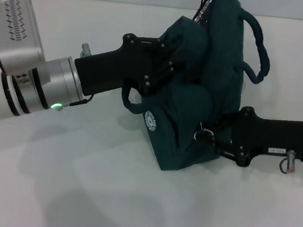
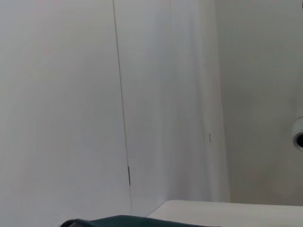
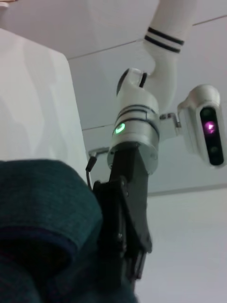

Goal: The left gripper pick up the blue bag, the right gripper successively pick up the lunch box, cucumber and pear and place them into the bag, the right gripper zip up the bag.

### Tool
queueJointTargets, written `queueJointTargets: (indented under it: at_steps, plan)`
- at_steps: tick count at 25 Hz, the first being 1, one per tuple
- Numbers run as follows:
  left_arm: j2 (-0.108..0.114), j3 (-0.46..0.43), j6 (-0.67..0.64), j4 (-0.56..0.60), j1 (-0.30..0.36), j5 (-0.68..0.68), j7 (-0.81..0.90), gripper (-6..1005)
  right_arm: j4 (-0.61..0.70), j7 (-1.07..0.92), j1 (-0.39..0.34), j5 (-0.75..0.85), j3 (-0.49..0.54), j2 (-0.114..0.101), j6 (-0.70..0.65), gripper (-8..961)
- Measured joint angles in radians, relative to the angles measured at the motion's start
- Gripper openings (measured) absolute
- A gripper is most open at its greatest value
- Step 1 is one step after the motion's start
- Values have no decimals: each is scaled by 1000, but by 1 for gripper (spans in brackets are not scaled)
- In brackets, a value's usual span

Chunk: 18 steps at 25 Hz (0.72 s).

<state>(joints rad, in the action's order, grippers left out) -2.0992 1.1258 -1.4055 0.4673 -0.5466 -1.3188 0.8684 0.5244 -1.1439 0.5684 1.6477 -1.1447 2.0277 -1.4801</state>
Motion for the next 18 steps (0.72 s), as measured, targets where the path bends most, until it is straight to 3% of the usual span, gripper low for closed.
queueJointTargets:
  at_steps: [4, 15, 18]
  plan:
    - [-1, 0, -4, -8, 7, 13, -15, 231, -11, 75, -9, -33, -44, 0, 3, 263]
    - [3, 0, -72, -59, 22, 105, -75, 366, -18, 89, -15, -32, -49, -1, 4, 27]
    - [3, -2, -91, -66, 29, 109, -75, 492, -18, 97, -14, -37, -49, -1, 3, 5]
